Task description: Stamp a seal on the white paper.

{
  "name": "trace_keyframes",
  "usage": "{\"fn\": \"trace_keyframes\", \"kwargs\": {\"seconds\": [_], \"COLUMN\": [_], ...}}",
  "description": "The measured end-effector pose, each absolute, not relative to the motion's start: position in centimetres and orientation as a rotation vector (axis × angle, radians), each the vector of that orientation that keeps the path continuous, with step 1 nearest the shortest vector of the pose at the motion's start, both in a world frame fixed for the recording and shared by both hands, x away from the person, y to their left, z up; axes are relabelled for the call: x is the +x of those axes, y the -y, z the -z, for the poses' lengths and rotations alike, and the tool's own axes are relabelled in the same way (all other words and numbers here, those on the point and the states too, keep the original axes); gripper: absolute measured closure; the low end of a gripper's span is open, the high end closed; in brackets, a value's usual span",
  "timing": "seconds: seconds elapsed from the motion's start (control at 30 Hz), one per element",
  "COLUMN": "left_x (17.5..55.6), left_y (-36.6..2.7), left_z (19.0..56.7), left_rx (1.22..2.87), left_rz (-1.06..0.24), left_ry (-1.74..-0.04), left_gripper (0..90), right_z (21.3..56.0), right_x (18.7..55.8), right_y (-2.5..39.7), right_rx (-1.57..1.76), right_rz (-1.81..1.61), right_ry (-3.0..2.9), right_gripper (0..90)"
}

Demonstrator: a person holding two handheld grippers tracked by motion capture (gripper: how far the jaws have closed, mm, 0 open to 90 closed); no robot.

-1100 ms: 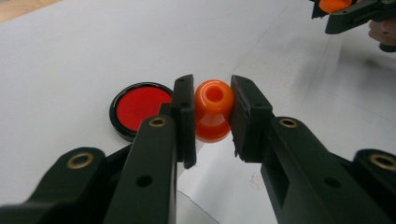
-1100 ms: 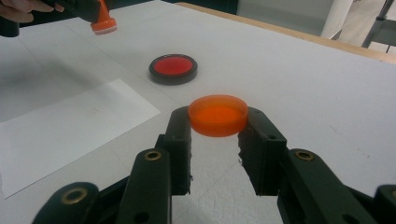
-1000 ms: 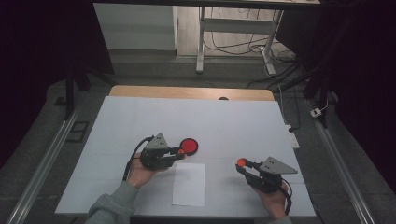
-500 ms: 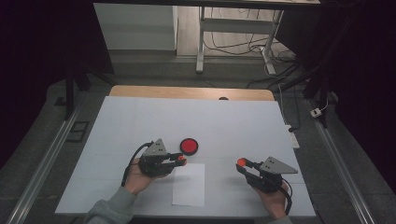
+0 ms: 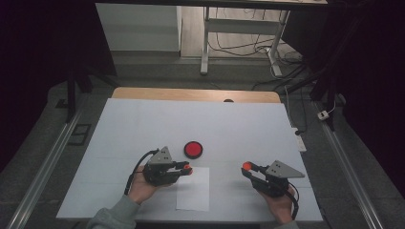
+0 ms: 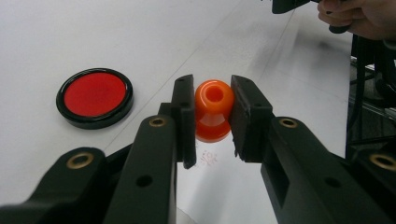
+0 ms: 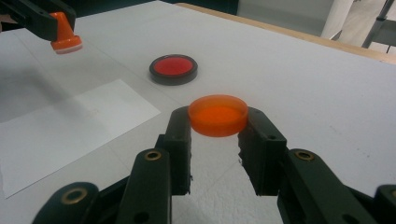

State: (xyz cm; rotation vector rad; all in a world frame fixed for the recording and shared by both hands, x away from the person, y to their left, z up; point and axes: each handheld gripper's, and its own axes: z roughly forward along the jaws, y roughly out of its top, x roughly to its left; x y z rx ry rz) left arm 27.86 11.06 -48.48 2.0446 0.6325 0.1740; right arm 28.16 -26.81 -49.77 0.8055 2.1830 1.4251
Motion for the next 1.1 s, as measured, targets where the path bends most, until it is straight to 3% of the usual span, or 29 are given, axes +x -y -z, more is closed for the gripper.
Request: {"fn": "trace_keyframes", "kwargs": {"seconds": [1.1], "left_x": [27.3], "left_y": [-9.4], "left_z": [50.7], "left_rx": [2.11], "left_rz": [-0.139], "left_ry": [-0.629], "left_gripper": [72.2], "right_z": [49.7], "right_x": [28.1], "right_y": [26.7], "right_rx": [0.795], "right_rz": [-1.421], "right_ry": [-2.186], "right_gripper": [64.5]}}
